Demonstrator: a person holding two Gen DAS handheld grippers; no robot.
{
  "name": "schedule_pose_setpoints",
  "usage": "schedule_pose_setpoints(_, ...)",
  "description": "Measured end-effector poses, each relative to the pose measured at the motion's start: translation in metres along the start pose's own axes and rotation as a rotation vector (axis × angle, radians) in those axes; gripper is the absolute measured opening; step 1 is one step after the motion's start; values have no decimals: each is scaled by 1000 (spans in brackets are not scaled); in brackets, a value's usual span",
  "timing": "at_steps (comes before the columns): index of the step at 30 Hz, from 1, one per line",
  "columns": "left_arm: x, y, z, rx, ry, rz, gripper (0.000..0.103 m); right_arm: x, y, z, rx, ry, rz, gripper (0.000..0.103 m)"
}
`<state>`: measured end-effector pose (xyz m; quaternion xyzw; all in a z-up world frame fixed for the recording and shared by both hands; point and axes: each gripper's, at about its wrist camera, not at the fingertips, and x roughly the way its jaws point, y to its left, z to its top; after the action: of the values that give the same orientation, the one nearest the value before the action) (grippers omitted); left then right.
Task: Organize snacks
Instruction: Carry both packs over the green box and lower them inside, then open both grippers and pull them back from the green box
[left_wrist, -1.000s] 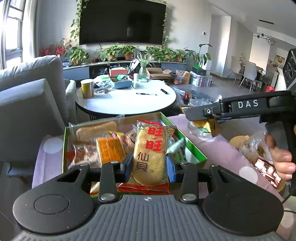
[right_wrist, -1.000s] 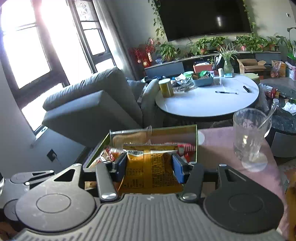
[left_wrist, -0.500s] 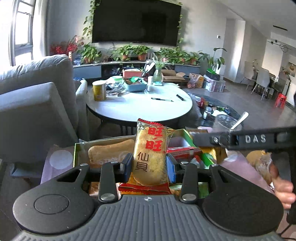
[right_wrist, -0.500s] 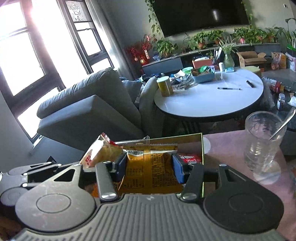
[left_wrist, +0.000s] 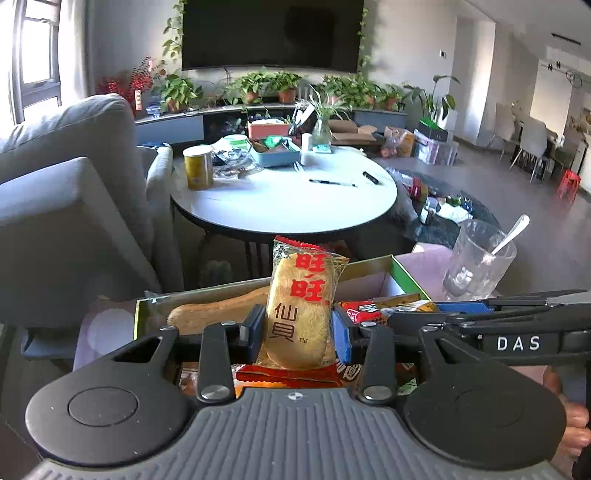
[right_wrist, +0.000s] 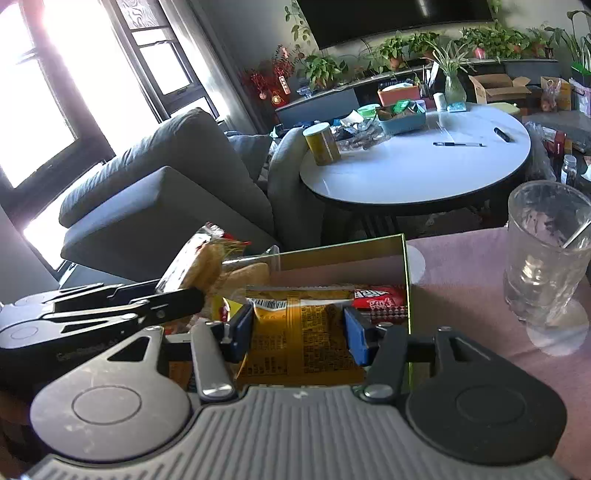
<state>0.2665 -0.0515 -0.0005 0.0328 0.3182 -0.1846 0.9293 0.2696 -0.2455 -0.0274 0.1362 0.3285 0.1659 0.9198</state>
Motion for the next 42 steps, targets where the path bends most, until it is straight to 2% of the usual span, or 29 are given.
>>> schedule_pose_setpoints(10,14,-4,0,13,22,0,37,4,-3,-2,10,9,6,71)
schedule_pose_setpoints(29,19,-7,8,56,6,32,37,-17,-16,-2,85,-64,-11,71)
schedule_pose_setpoints(31,13,-6,8,46,-9,32,46,-18,-17,-3,83,-65,-12,71)
schedule_pose_setpoints(33,6,-3,9,32,-32,41,63,-19,-16,-3,78,-65,-13,72)
schedule_pose_setpoints(42,-44,9,-3,-32,-122,115,95,-31,-11,-11,65,-73,-8,77)
